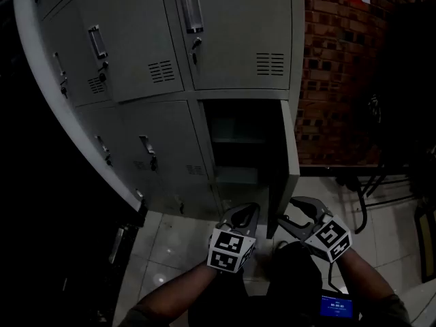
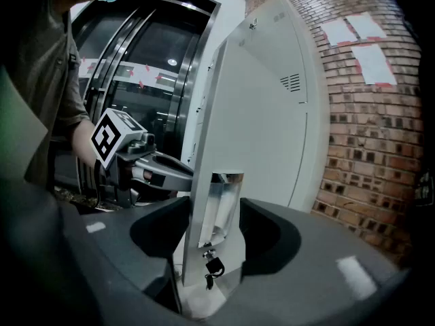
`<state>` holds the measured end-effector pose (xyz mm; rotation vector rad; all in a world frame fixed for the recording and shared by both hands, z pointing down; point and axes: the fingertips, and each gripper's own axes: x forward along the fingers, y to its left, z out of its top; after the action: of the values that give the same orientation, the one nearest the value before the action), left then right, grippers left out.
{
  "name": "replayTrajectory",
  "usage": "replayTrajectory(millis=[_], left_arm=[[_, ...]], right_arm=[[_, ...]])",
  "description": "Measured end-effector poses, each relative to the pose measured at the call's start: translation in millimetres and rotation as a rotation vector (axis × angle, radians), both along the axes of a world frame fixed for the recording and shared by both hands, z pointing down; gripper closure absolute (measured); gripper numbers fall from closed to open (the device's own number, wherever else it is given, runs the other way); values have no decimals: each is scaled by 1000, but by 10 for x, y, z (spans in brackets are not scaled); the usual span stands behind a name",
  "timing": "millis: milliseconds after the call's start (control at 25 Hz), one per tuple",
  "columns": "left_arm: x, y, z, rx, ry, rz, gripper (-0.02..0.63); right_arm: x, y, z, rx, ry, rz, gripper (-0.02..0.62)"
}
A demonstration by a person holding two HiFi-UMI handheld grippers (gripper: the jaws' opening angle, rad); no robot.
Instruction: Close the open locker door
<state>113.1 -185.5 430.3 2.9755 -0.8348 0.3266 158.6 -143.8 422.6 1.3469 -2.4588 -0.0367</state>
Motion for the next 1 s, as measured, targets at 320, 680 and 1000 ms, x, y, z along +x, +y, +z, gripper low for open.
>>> replayTrajectory(millis=[320, 680, 1000], left_arm=[[-395, -272, 24, -14, 4, -59, 604], [-1017, -634, 22, 6, 17, -180, 603], [-1460, -884, 53, -13, 38, -260, 603]], right_arm=[[-541, -275, 10, 29, 43, -57, 437], [-991, -834, 31, 31, 69, -6, 445], [-1231, -1324, 53, 34, 96, 73, 451]])
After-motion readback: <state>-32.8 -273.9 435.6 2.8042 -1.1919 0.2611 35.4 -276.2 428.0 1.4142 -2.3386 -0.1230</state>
